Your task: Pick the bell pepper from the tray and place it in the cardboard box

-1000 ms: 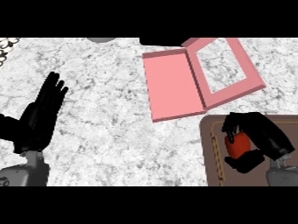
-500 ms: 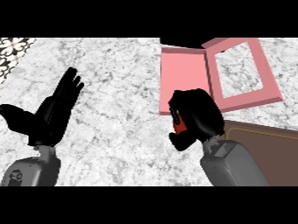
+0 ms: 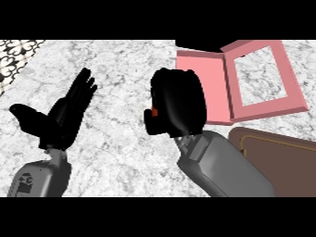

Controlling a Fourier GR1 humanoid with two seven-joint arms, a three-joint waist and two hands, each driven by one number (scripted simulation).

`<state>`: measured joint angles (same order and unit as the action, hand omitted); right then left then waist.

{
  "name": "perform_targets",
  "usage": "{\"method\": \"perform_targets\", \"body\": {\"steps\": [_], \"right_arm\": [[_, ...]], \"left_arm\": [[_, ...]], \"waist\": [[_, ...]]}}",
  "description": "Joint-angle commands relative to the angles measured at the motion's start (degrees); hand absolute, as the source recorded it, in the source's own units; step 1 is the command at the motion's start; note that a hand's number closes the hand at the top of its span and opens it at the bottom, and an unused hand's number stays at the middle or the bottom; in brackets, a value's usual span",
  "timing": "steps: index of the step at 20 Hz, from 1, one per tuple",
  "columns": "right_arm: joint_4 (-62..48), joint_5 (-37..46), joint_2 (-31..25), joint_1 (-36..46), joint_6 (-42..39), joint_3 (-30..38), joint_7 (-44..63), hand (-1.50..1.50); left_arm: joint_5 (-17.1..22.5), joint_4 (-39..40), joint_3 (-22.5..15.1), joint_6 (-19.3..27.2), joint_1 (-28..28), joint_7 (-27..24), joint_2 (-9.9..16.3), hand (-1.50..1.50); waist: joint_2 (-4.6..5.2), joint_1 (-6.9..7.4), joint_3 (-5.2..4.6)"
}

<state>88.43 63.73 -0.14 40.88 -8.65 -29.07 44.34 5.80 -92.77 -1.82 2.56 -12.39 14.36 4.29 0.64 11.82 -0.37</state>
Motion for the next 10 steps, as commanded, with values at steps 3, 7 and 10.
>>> {"method": "perform_targets", "body": {"steps": [3, 7, 10], "right_arm": [[-3.1, 1.9, 0.14, 12.94, 7.92, -1.38, 18.56, 1.5], [-9.13, 1.53, 0.13, 20.65, 11.4, -1.77, 27.35, 1.5], [-13.74, -0.19, 0.12, 25.64, 11.16, -0.25, 31.04, 1.5]], "left_arm": [[-0.13, 1.36, 0.18, 0.29, -1.0, 0.59, -0.09, 0.0], [-0.81, 1.66, 0.39, 1.27, -1.91, 0.63, -0.29, 0.0], [-0.52, 1.66, -0.14, 0.64, 0.05, -0.44, -0.71, 0.0]], "waist": [[-0.38, -0.91, -0.06], [0.03, -1.61, -0.01], [0.05, -1.47, -0.08]]}}
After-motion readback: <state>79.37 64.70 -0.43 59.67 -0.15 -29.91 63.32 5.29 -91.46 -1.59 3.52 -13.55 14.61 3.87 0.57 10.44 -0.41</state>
